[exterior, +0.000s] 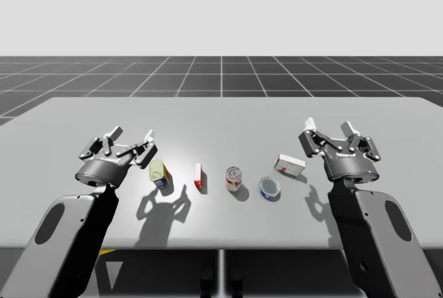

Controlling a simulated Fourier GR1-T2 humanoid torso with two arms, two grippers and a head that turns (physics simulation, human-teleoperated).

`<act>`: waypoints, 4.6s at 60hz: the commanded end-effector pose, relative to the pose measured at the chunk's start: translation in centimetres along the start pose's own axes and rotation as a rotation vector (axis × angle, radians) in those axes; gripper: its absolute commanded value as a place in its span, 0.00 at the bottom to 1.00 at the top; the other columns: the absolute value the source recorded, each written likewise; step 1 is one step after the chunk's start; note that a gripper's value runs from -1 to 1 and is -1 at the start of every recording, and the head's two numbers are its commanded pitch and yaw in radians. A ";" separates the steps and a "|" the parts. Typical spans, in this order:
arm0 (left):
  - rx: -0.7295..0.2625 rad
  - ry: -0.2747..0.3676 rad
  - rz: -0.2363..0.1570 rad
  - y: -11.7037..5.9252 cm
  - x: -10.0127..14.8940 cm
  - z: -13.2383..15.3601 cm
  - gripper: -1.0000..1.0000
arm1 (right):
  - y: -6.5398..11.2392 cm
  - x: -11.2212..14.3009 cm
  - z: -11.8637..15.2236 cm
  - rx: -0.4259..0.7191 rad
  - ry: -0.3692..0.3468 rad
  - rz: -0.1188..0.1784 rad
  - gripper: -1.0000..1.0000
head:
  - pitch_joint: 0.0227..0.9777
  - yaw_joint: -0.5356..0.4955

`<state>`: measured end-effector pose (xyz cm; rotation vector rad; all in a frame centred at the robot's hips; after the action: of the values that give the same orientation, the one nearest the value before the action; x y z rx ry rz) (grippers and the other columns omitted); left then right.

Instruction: Grasp the pudding box and hold it up.

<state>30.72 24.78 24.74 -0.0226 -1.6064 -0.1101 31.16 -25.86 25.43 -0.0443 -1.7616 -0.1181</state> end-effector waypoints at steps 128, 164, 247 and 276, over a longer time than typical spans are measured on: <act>-0.014 0.014 -0.050 -0.3 -0.2 -0.2 0.00 | -6.1 -3.8 5.9 0.680 0.141 0.058 0.00 | 0.77 0.13; -0.008 0.011 -0.052 -0.3 -0.2 -0.2 0.00 | -8.8 -10.1 2.6 0.736 0.249 0.104 0.00 | 0.77 0.13; -0.002 0.008 -0.050 -0.2 -0.3 -0.2 0.00 | -8.2 -13.2 0.6 0.847 0.433 0.107 0.99 | 0.42 0.11; 0.000 0.006 -0.048 -0.1 -0.3 -0.2 0.00 | -8.0 -7.9 -0.1 0.822 0.273 0.137 1.00 | 0.42 0.10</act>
<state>30.89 24.64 24.47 0.0171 -1.6012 -0.1483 30.94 -33.02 14.38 0.5157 -1.3052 0.7001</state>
